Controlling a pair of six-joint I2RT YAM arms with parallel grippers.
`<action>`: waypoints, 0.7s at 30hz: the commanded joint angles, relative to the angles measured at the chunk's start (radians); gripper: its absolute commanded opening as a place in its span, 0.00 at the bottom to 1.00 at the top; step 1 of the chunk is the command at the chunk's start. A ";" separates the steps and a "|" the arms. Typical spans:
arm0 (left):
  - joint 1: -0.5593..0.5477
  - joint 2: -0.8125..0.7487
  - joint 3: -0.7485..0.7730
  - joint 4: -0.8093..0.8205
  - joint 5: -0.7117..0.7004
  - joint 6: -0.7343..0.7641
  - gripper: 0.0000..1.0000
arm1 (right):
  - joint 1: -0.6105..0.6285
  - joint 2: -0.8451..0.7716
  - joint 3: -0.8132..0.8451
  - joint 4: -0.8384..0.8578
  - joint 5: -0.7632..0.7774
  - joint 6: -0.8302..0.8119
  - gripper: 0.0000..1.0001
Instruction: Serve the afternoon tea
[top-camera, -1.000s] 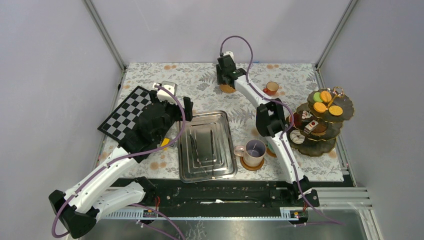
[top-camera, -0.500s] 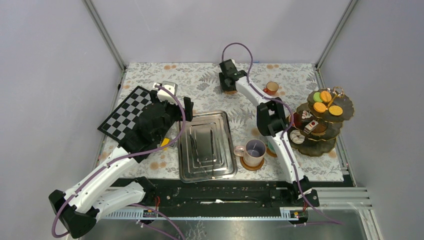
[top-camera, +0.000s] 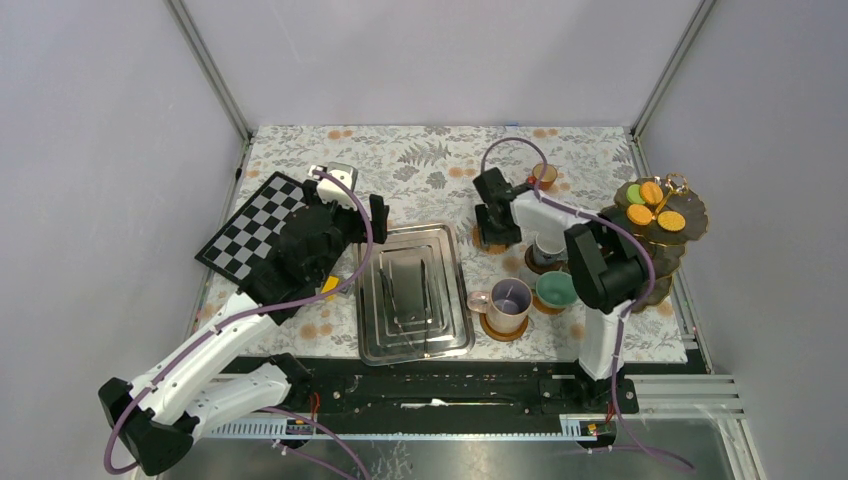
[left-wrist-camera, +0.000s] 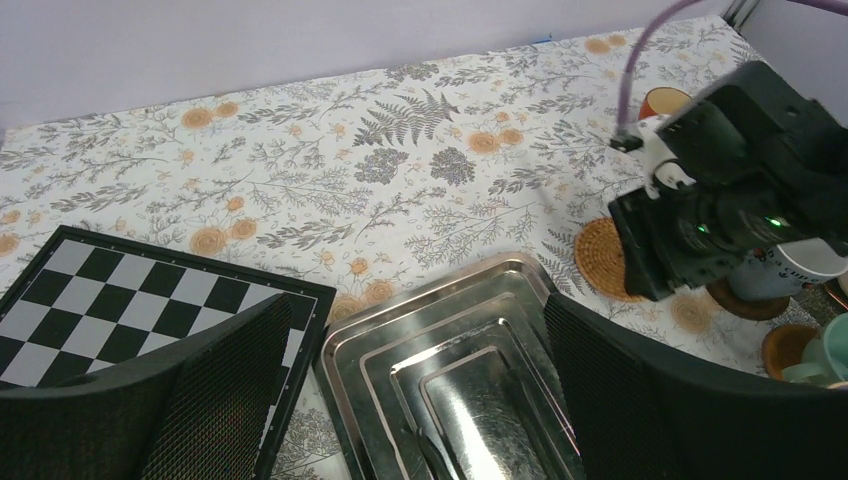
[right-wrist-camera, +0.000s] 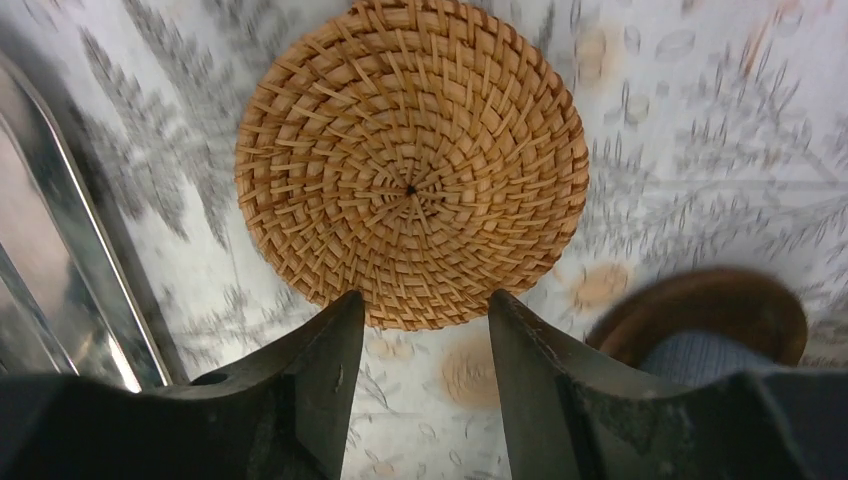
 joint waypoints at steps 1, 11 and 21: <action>0.003 0.002 0.010 0.042 0.018 0.000 0.99 | 0.003 -0.079 -0.195 0.041 -0.082 0.022 0.56; 0.003 -0.006 0.004 0.044 0.006 0.002 0.99 | 0.065 -0.119 -0.263 0.076 -0.110 0.020 0.55; 0.003 -0.004 0.006 0.042 0.016 0.002 0.99 | 0.086 -0.164 -0.231 0.017 0.015 0.063 0.58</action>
